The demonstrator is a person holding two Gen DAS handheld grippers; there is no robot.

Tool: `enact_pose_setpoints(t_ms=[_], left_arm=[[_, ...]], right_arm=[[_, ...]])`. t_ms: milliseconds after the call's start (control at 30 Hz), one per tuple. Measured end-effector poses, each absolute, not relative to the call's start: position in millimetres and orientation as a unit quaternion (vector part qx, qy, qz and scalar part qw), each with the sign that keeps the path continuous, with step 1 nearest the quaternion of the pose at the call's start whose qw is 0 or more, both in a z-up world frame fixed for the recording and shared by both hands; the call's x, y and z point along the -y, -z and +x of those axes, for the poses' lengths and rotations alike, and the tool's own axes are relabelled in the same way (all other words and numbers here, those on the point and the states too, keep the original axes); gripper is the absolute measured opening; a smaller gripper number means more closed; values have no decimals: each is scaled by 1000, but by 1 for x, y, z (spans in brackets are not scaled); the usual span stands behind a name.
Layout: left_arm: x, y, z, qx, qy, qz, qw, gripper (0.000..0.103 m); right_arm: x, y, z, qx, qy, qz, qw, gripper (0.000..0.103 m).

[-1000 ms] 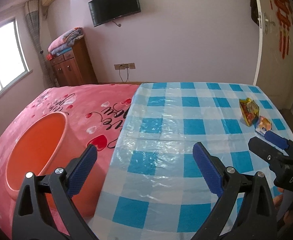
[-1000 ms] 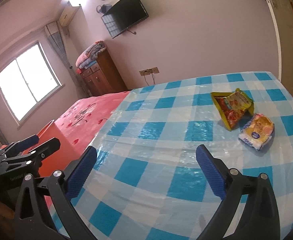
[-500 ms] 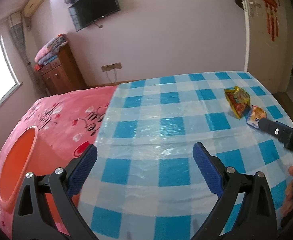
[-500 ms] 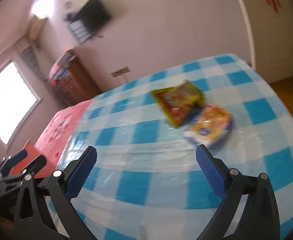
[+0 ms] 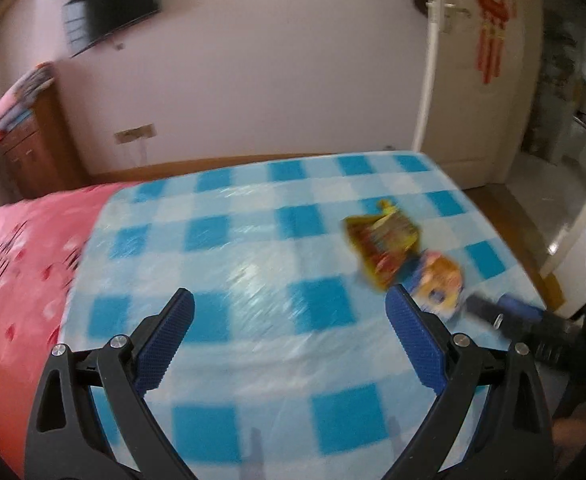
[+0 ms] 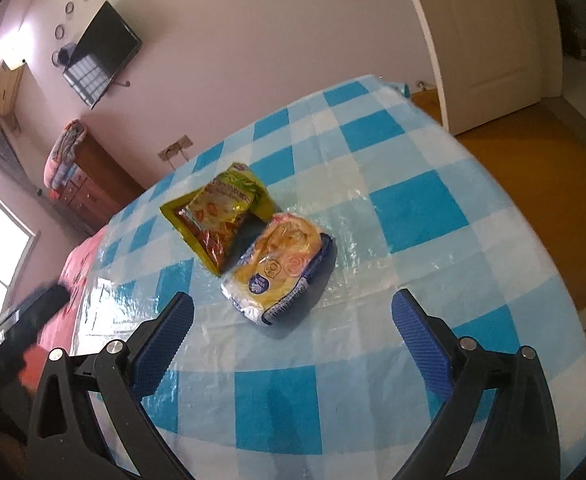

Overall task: Collect trash
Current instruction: 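Grasp the yellow snack bag with the left tool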

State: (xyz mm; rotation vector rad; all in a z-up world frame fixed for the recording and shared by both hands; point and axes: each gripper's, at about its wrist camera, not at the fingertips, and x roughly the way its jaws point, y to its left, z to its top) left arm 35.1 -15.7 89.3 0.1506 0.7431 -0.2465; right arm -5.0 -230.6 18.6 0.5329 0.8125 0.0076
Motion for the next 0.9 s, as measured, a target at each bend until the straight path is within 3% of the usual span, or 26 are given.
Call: enact_pose_setpoints(t_ms=[600, 733, 867, 900], left_arm=[[140, -38, 119, -395, 248, 259, 846, 95], [141, -29, 128, -405, 240, 262, 842, 74], [135, -24, 133, -413, 239, 237, 846, 67], [133, -24, 133, -415, 238, 229, 848, 60]], right_arm=[[236, -10, 10, -402, -7, 222, 888, 98], [237, -10, 11, -401, -11, 220, 889, 98], [236, -10, 12, -400, -12, 218, 890, 98], [236, -10, 13, -400, -12, 217, 891, 98]])
